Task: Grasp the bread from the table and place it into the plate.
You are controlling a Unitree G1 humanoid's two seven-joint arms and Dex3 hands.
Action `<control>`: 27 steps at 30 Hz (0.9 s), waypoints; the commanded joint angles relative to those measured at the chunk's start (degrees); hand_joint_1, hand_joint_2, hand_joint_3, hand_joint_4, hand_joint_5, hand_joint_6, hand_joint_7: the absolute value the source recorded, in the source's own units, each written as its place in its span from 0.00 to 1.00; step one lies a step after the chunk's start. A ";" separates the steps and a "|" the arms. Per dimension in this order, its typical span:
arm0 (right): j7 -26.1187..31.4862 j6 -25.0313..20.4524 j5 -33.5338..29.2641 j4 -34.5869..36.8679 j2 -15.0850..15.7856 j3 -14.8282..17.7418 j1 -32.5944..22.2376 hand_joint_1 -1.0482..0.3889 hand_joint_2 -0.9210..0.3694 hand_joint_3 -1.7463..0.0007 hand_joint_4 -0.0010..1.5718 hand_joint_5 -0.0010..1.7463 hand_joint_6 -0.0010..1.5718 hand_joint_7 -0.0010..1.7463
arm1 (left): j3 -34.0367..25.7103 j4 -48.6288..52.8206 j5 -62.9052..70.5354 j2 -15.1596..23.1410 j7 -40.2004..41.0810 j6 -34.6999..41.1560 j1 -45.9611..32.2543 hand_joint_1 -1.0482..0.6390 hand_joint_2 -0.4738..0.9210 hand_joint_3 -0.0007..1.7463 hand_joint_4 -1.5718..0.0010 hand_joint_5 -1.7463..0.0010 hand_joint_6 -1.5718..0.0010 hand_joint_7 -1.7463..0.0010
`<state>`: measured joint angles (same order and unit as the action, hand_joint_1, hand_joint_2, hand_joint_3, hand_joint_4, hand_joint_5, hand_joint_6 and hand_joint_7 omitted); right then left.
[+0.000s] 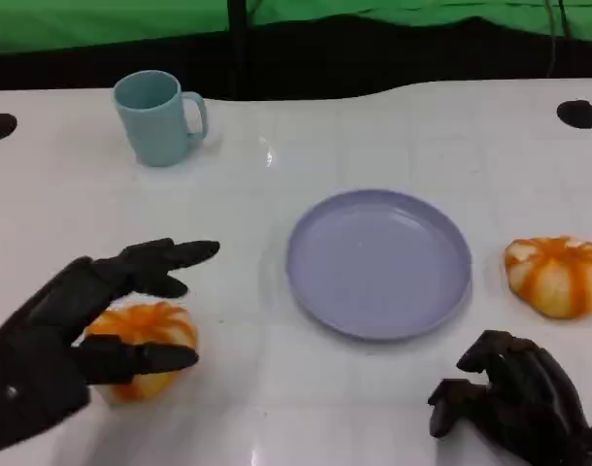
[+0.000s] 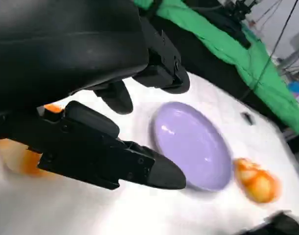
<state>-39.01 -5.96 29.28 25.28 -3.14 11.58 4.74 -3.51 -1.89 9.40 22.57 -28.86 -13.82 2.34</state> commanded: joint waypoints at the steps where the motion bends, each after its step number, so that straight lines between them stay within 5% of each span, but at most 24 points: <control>1: 0.17 0.17 0.10 -0.05 0.65 0.21 0.48 0.00 0.15 1.00 1.00 0.42 1.00 0.21 | 1.30 -3.70 6.97 3.58 3.18 0.84 -1.30 0.18 1.00 0.07 0.83 0.66 0.76 1.00; 3: 0.20 -0.70 0.62 0.00 0.68 0.43 0.67 0.01 0.17 1.00 1.00 0.41 1.00 0.20 | 2.21 -7.79 14.58 5.95 4.33 3.49 -1.86 0.16 1.00 0.07 0.78 0.84 0.79 1.00; 5: 0.39 -1.00 0.74 -0.14 0.60 0.52 0.61 0.01 0.17 1.00 1.00 0.41 1.00 0.20 | 3.14 -10.75 19.81 7.11 4.48 5.81 -2.18 0.16 1.00 0.07 0.76 0.89 0.79 1.00; 15: 0.69 -1.04 0.35 -0.88 0.61 0.28 0.10 0.01 0.17 1.00 1.00 0.41 1.00 0.20 | 10.58 -18.15 38.73 10.74 -1.58 16.17 -0.60 0.19 0.98 0.01 0.75 0.96 0.83 1.00; 27: 0.77 -0.76 0.21 -1.71 0.48 0.01 -0.52 0.01 0.15 1.00 1.00 0.41 1.00 0.20 | 19.51 -8.39 47.22 10.00 -1.74 18.08 5.48 0.18 0.94 0.00 0.75 0.98 0.84 1.00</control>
<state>-38.62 -6.83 29.37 24.08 -3.16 11.41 4.61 14.16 -13.61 54.96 32.27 -31.40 4.29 6.09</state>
